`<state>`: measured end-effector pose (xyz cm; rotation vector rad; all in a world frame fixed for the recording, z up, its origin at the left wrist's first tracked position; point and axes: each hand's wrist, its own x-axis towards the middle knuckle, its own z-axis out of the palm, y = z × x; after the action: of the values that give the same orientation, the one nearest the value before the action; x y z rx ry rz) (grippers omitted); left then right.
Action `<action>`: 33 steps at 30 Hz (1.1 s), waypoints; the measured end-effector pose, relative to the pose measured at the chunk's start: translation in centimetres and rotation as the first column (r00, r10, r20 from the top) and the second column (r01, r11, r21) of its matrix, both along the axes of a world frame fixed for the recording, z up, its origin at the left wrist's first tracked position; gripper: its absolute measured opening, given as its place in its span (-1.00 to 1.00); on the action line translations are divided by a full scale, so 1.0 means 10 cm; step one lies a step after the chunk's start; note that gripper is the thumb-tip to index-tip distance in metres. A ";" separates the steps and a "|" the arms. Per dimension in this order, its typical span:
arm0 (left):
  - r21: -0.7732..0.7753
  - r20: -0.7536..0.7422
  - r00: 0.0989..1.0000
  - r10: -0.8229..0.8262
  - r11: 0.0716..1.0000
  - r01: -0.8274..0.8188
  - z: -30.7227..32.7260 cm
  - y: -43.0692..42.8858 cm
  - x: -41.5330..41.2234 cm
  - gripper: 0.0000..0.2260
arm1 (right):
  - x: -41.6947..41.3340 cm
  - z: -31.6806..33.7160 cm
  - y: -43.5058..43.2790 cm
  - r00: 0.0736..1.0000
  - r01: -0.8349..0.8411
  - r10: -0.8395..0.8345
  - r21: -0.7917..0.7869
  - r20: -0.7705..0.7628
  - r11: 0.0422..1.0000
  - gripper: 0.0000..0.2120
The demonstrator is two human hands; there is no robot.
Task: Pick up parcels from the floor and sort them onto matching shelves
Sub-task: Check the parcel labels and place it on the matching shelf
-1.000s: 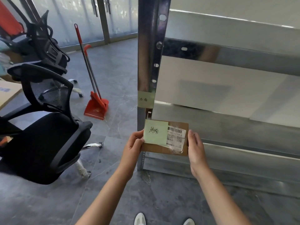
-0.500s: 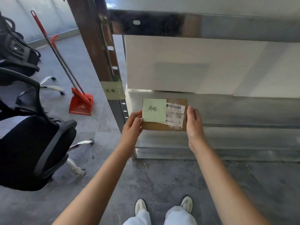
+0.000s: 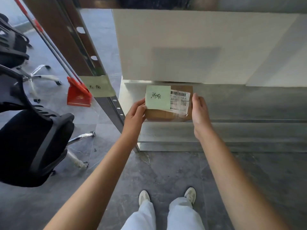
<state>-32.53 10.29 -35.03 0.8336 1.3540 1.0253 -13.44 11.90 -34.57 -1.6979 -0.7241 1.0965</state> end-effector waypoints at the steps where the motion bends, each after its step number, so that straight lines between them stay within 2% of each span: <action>1: 0.000 -0.002 1.000 0.005 1.000 -0.005 -0.01 0.03 0.01 -0.69 | 0.01 -0.01 0.04 1.000 -0.001 0.001 -0.006 0.000 1.000 -0.70; 12: 0.002 0.004 1.000 0.008 1.000 -0.008 -0.11 0.39 0.05 -0.66 | 0.04 -0.08 0.46 0.999 -0.044 0.045 -0.098 0.003 0.994 -0.64; 16: -0.022 0.007 1.000 0.016 1.000 -0.016 -0.12 0.44 0.06 -0.66 | 0.04 -0.11 0.55 0.999 -0.042 0.043 -0.095 0.010 0.995 -0.69; 24: -0.052 -0.018 1.000 -0.013 0.999 0.012 -0.18 0.48 0.10 -0.65 | 0.07 -0.17 0.61 0.999 -0.032 0.035 -0.100 0.033 0.994 -0.60; 29: -0.044 -0.016 0.999 -0.044 0.998 0.043 -0.20 0.46 0.07 -0.71 | 0.12 -0.18 0.59 0.994 -0.043 0.054 -0.116 0.091 0.992 -0.45; 33: -0.035 -0.040 0.997 -0.066 0.997 0.064 -0.21 0.44 0.05 -0.73 | 0.13 -0.16 0.60 0.988 -0.061 0.078 -0.129 0.136 0.990 -0.46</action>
<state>-32.03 14.65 -37.10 0.8722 1.3667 0.9367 -12.18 17.89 -36.16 -1.8831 -0.8234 1.0975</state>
